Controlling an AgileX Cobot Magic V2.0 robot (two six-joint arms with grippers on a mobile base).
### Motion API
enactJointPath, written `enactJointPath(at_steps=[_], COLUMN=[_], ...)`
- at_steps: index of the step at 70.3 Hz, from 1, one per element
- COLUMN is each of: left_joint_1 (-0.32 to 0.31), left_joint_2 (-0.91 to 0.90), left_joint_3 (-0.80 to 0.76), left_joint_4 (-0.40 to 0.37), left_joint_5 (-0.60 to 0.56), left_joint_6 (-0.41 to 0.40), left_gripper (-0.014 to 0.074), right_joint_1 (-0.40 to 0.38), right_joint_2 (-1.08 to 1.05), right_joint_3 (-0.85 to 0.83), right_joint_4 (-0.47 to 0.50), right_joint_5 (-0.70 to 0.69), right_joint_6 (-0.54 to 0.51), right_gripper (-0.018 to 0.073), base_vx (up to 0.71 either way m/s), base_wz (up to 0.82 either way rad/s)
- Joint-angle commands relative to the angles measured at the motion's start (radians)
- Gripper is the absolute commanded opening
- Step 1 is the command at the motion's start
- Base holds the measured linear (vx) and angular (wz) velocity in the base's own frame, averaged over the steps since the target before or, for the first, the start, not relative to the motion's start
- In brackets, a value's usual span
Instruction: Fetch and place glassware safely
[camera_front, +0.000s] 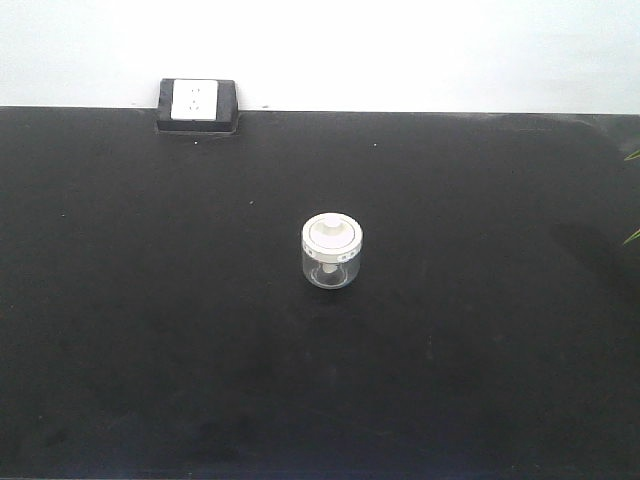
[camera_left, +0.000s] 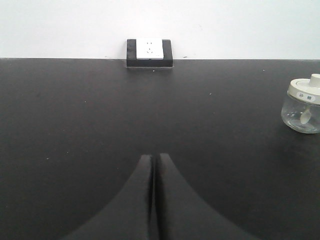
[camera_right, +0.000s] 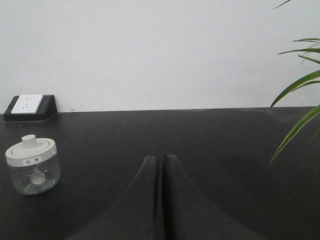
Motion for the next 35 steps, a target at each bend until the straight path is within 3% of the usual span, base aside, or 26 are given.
enactJointPath(at_steps=[1, 35], left_joint_1=[0.003, 0.003], left_joint_2=[-0.012, -0.012], left_joint_3=[0.031, 0.031], left_joint_4=[-0.012, -0.012], left_joint_5=[-0.075, -0.075], left_joint_6=[-0.001, -0.001], left_gripper=[-0.0007, -0.0007], right_joint_1=[-0.005, -0.005], right_joint_2=[-0.013, -0.013], right_joint_3=[0.020, 0.020], right_joint_4=[-0.008, -0.008], right_joint_5=[-0.067, -0.069], right_joint_6=[-0.003, -0.003], right_gripper=[-0.0003, -0.0003], base_vx=[0.00, 0.00], base_wz=[0.00, 0.00])
